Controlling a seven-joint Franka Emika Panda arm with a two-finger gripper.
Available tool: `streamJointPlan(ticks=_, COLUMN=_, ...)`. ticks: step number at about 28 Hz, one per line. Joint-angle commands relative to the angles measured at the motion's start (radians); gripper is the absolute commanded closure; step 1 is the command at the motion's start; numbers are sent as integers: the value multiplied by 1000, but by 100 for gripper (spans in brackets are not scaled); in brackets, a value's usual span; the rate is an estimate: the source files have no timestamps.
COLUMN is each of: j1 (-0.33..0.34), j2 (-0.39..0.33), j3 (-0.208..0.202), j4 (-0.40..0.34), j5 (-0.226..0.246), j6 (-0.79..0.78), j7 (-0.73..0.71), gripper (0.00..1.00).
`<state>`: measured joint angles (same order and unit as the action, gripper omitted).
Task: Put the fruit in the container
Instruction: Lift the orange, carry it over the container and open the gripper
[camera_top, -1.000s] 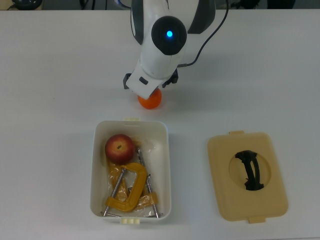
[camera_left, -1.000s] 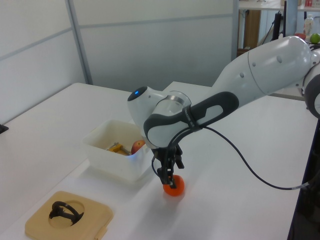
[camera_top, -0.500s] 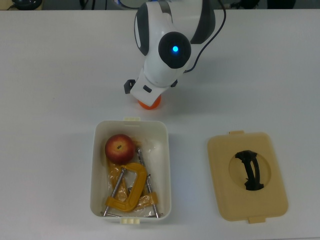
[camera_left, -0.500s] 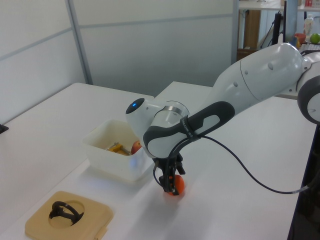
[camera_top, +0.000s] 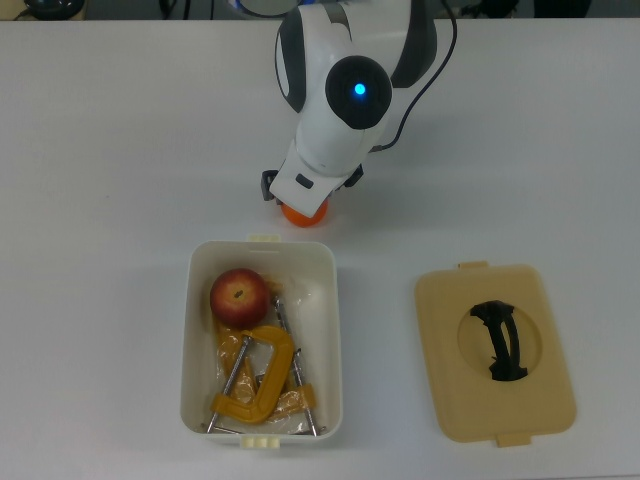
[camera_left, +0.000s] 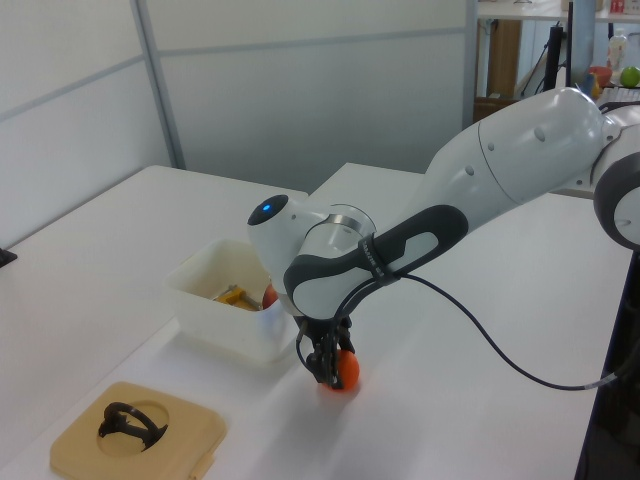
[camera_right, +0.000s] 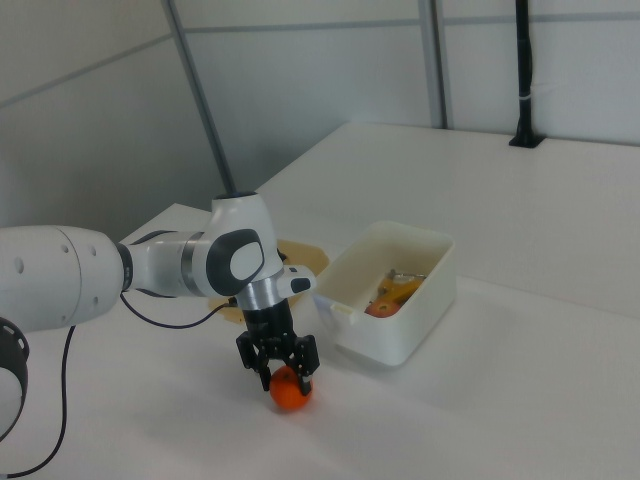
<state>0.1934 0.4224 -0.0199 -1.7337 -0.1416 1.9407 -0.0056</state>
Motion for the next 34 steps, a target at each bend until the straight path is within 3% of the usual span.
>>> streamJointPlan(ticks=1, j1=0, j2=-1, j3=1, j4=46, j5=-6, j6=7, j7=-8, gripper=99)
streamJointPlan(ticks=5, j1=-2, j2=-31, j3=1, j4=89, j5=8, j6=-18, j7=-8, gripper=99)
streamJointPlan(ticks=12, j1=-26, j2=-54, j3=-9, j4=247, j5=85, j6=-103, j7=-10, gripper=98)
streamJointPlan(ticks=16, j1=-52, j2=-59, j3=-12, j4=285, j5=119, j6=-101, j7=-8, gripper=98)
streamJointPlan(ticks=19, j1=-77, j2=-54, j3=-12, j4=318, j5=142, j6=-79, j7=13, gripper=97)
streamJointPlan(ticks=27, j1=-103, j2=-14, j3=-12, j4=313, j5=131, j6=181, j7=157, gripper=92)
streamJointPlan(ticks=30, j1=-107, j2=-11, j3=-12, j4=312, j5=129, j6=185, j7=159, gripper=79)
streamJointPlan(ticks=31, j1=-107, j2=-2, j3=-12, j4=312, j5=128, j6=184, j7=158, gripper=52)
streamJointPlan(ticks=33, j1=-109, j2=4, j3=-12, j4=312, j5=126, j6=185, j7=156, gripper=8)
streamJointPlan(ticks=34, j1=-107, j2=7, j3=-12, j4=312, j5=123, j6=185, j7=151, gripper=0)
